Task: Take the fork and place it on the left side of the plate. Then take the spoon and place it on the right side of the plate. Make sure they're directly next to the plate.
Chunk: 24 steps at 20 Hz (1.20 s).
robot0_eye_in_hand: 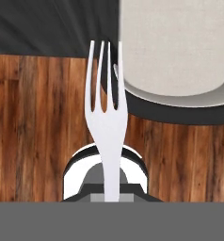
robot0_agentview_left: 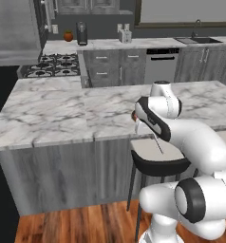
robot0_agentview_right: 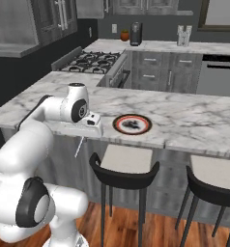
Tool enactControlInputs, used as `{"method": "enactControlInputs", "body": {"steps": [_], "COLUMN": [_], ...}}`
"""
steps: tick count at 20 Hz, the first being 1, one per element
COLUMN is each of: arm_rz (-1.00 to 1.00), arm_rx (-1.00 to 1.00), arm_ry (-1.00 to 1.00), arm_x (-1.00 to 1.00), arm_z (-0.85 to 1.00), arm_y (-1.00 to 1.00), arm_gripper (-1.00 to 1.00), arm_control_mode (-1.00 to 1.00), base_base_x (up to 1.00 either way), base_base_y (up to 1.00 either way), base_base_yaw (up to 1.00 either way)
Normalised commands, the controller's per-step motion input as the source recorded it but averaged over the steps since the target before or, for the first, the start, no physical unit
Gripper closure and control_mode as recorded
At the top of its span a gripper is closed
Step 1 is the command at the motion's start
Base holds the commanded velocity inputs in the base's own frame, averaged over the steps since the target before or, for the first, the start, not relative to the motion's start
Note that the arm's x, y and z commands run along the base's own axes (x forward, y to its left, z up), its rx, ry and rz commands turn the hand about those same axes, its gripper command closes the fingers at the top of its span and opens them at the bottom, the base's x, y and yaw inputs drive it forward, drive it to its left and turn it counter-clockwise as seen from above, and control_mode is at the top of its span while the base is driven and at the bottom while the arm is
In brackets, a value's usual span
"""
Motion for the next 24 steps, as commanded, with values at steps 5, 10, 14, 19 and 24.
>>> {"method": "enactControlInputs", "body": {"steps": [5, 10, 14, 19, 24], "arm_rz": [-0.07, -0.15, -0.12, -0.14, -0.08], "arm_rx": [-0.01, -0.01, -0.02, -0.02, 0.00], "arm_ry": [0.06, 0.01, 0.00, 0.00, 0.00], "arm_x": [0.56, 1.00, 1.00, 0.65, 0.54], "arm_z": [0.00, 0.13, 0.28, 0.02, -0.06], "arm_y": [0.30, 0.75, 0.54, -0.08, -0.52], "arm_gripper": [1.00, 1.00, 1.00, 1.00, 1.00], "arm_control_mode": [-1.00, -1.00, -1.00, -1.00, -1.00], "base_base_x": [0.00, 0.00, 0.00, 0.00, 0.00], "base_base_y": [0.00, 0.00, 0.00, 0.00, 0.00], "base_base_yaw": [0.00, 0.00, 0.00, 0.00, 0.00]}}
